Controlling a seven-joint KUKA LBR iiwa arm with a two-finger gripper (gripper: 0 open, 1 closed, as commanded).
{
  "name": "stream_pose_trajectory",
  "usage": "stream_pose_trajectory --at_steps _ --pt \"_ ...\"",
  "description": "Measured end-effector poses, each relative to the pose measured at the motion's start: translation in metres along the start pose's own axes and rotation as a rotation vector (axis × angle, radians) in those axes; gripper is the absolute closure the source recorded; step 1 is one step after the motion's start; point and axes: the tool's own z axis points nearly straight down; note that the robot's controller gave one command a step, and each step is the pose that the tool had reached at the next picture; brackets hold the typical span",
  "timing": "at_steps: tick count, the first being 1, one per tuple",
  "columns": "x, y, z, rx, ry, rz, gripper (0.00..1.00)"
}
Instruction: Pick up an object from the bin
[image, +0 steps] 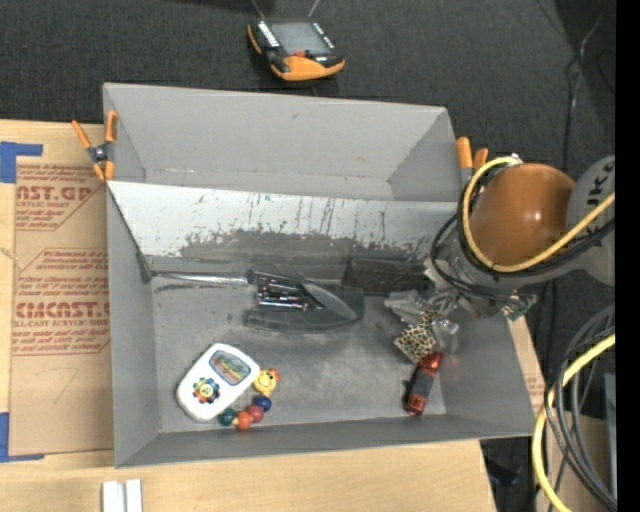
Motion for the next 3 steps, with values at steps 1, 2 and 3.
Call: stream_pose_trajectory --at_steps 1,2,3 --pt "0.0 0.0001 0.0 0.0 0.0 0.0 1.0" --pt "0.0 0.0001 0.0 -0.001 0.0 0.0 1.0" --pt "-0.0001 0.0001 0.0 -0.001 0.0 0.0 1.0"
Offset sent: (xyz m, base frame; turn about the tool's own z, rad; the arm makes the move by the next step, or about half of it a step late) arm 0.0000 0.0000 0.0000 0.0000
